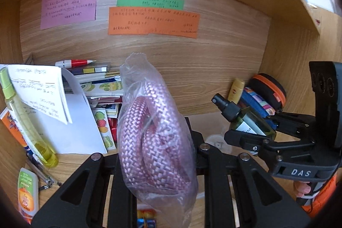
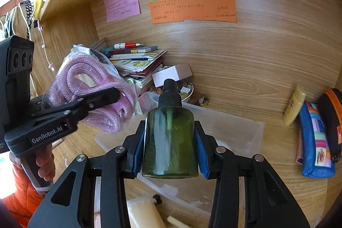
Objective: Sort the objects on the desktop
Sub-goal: 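Lift the rope bag and green bottle and carry both over the clear box, then lower both items into the clear box and open both grippers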
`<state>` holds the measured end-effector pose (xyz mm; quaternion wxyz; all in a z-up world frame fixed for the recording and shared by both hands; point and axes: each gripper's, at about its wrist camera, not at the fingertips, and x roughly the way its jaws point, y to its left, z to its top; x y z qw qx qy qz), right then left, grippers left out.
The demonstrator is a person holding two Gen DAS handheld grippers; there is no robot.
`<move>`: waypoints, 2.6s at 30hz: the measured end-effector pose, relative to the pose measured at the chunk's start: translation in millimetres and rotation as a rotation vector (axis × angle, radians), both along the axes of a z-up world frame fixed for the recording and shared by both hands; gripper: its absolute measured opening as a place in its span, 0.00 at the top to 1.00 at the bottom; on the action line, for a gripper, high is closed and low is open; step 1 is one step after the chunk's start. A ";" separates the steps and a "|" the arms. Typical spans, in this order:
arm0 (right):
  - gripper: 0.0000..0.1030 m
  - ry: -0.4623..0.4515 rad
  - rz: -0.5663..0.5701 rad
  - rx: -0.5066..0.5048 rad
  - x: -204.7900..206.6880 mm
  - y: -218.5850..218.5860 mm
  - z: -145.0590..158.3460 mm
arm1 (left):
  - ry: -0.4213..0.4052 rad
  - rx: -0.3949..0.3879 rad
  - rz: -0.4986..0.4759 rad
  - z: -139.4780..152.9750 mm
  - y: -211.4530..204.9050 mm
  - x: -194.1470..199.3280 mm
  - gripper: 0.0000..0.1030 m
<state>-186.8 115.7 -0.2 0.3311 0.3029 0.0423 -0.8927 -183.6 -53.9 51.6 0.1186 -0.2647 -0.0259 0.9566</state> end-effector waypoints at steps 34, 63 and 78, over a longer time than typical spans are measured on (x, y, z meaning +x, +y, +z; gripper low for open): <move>0.63 -0.109 -0.019 0.174 -27.5 -30.0 -67.6 | -0.244 -0.101 -0.007 -79.7 14.0 -43.7 0.81; 0.24 -0.072 -0.031 0.079 -26.5 -11.4 -43.0 | -0.148 -0.078 0.038 -58.3 5.2 -31.7 0.29; 0.14 0.001 -0.001 0.034 -9.0 0.0 -15.4 | -0.034 -0.089 0.074 -31.2 -0.9 -10.0 0.09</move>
